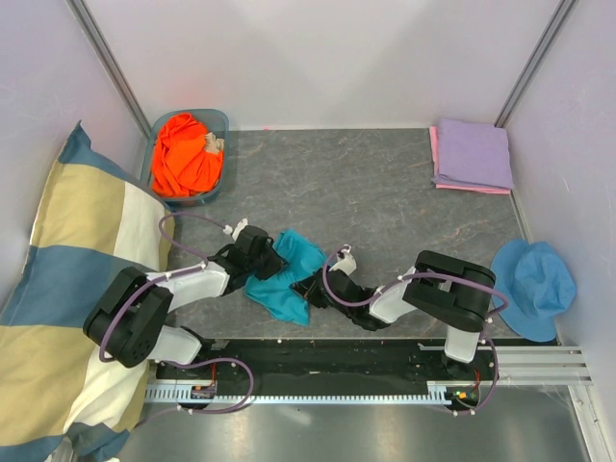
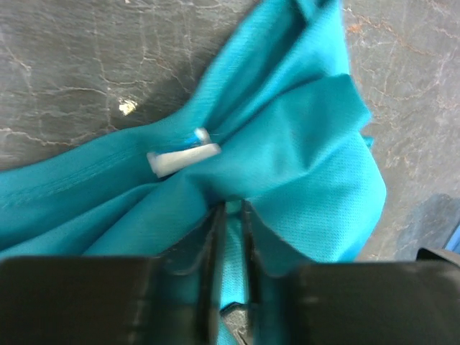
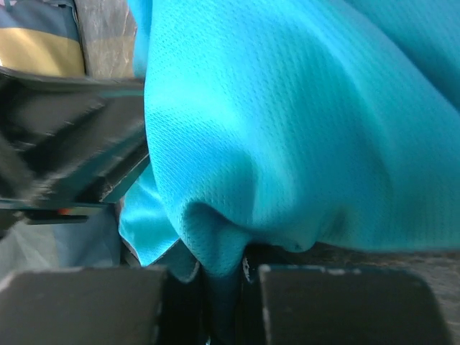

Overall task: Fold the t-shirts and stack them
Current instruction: Put the neatly folded tshirt into the corner of the board with the right arm

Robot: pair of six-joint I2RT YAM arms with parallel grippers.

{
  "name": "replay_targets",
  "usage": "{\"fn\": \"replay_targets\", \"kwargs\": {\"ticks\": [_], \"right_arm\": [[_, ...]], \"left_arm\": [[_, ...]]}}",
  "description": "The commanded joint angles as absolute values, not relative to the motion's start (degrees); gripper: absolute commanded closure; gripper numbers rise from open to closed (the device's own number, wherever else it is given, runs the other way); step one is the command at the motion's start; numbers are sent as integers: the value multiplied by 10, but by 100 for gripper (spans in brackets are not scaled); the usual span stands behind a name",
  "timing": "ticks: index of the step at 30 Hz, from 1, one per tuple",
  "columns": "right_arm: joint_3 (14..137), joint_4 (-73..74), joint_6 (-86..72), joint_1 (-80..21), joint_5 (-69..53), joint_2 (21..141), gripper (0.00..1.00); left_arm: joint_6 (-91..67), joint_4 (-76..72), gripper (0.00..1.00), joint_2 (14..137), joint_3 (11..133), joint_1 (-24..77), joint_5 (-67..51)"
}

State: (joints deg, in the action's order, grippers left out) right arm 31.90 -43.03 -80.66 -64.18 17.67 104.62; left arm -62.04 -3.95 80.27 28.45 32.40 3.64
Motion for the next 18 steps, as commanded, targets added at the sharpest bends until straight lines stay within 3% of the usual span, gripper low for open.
{"fn": "replay_targets", "kwargs": {"ticks": [1, 2, 5, 11, 18], "right_arm": [[301, -351, -781, -646, 181, 1036, 100], [301, -340, -772, -646, 185, 1029, 100], [305, -261, -745, -645, 202, 983, 100], [354, -50, -662, -640, 226, 901, 100], [396, 128, -523, -573, 243, 810, 100]], "left_arm": [[-585, 118, 49, 778, 294, 329, 80], [-581, 126, 26, 767, 302, 329, 90], [-560, 160, 0, 731, 348, 327, 144], [-519, 202, 0, 724, 402, 308, 199], [-519, 204, 0, 701, 377, 308, 200]]}}
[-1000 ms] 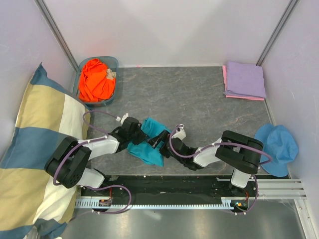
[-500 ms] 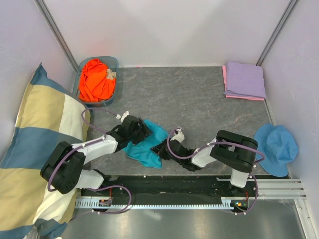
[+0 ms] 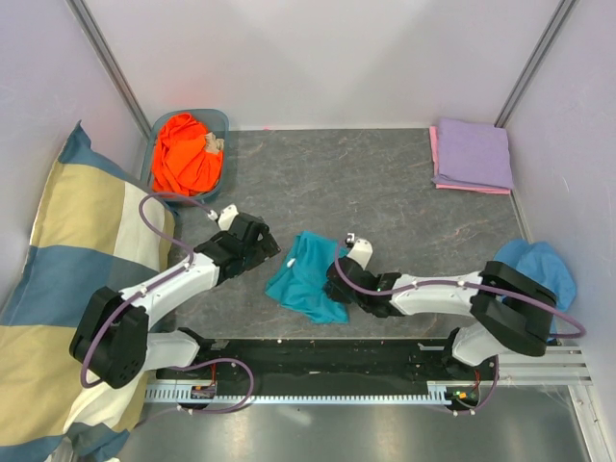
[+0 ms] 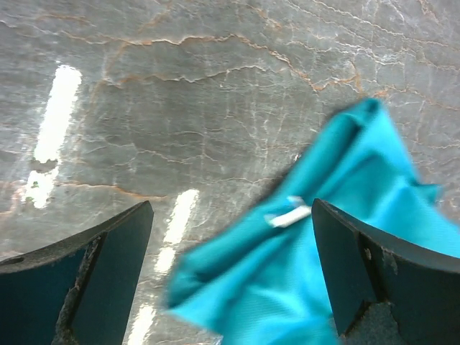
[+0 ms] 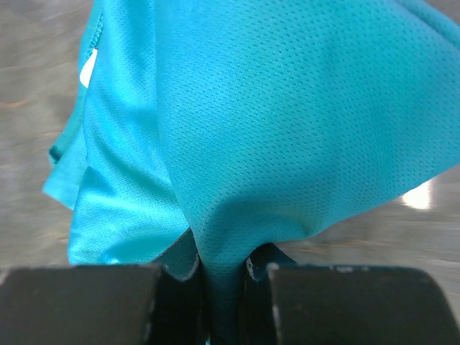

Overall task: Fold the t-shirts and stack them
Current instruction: Put the neatly folded tshirt into the corner of the board with the right arm

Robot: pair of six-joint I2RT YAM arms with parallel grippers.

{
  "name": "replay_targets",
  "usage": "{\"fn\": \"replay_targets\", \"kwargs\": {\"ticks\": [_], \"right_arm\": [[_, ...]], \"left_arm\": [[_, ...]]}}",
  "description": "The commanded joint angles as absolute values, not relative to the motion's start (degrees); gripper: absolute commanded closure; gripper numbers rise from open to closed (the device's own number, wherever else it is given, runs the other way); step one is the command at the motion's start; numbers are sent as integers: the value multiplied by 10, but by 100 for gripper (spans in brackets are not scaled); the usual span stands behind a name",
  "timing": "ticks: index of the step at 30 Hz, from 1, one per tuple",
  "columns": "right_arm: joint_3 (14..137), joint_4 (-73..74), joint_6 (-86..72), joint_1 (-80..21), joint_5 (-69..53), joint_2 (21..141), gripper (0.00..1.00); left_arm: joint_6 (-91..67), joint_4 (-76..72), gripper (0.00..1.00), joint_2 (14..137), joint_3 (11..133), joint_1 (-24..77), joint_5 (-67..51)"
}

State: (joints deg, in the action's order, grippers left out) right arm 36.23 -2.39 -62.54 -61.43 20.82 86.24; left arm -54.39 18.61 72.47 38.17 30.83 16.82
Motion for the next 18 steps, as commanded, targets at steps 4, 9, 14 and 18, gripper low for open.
{"fn": "replay_targets", "kwargs": {"ticks": [4, 9, 14, 18], "right_arm": [[423, 178, -450, -511, 251, 776, 100], [530, 220, -313, -417, 246, 830, 100], [719, 299, -152, -369, 277, 1000, 100], [808, 296, -102, -304, 293, 1081, 100]], "left_arm": [[-520, 203, 0, 695, 361, 307, 194], [-515, 194, 0, 697, 359, 307, 174], [-507, 185, 0, 707, 358, 308, 167], [-500, 177, 0, 718, 355, 308, 146]]}}
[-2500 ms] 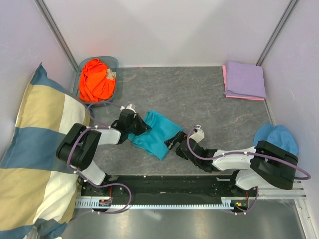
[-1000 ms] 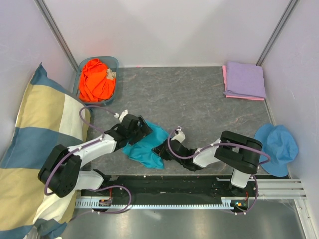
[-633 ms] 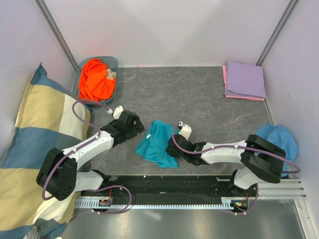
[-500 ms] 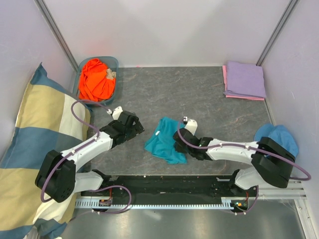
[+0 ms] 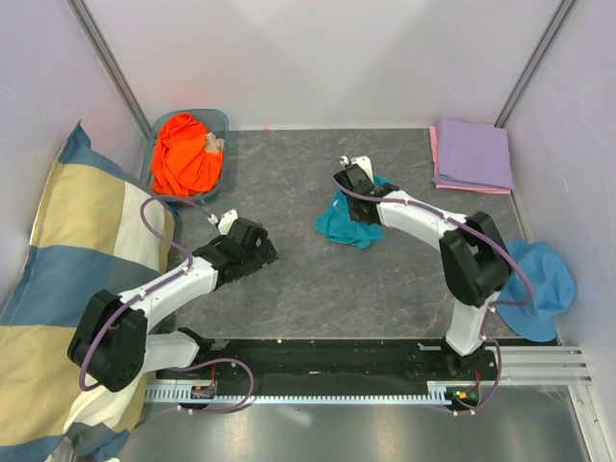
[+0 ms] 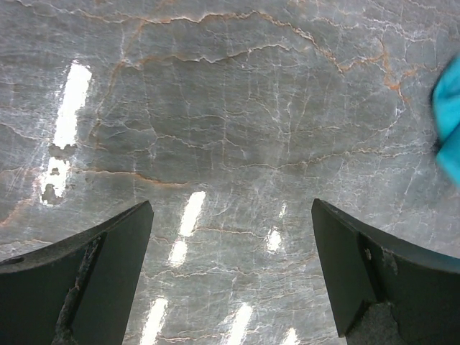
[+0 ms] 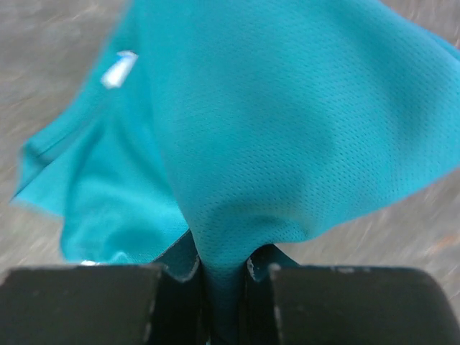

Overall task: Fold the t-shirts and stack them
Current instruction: Put the neatly folded tshirt into the corner of the board with the right arm

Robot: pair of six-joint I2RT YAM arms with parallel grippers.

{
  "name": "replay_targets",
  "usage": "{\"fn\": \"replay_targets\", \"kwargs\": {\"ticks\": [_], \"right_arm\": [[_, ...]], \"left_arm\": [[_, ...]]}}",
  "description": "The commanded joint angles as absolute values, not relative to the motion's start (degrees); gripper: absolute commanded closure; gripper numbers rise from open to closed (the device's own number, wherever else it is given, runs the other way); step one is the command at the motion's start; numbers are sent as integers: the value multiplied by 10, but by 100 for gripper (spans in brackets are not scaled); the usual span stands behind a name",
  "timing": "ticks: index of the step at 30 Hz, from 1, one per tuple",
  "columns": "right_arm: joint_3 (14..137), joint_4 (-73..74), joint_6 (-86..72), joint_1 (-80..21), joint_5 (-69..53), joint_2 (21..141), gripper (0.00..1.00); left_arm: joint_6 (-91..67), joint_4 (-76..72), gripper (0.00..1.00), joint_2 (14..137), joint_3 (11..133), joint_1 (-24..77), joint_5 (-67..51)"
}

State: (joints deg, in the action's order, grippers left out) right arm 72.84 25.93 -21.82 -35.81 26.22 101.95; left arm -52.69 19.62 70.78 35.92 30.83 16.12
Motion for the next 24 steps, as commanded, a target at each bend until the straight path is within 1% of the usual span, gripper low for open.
{"fn": "replay_targets", "kwargs": {"ticks": [1, 2, 4, 11, 16, 20, 24], "right_arm": [[825, 294, -95, -290, 280, 1091, 100], [862, 295, -86, -276, 273, 1115, 100], [898, 297, -46, -237, 258, 1137, 100], [1090, 298, 97, -127, 256, 1261, 100], [1217, 293, 173, -84, 258, 1354, 100], [1282, 295, 190, -54, 255, 1393, 100], [1293, 282, 192, -36, 227, 1388, 100]], "left_arm": [[-499, 172, 0, 721, 352, 308, 143], [-499, 169, 0, 725, 351, 308, 139], [-496, 157, 0, 732, 347, 308, 130], [-482, 140, 0, 792, 363, 308, 111], [-476, 124, 0, 836, 373, 308, 84], [-470, 122, 0, 872, 384, 308, 74], [-474, 109, 0, 898, 385, 308, 64]]}}
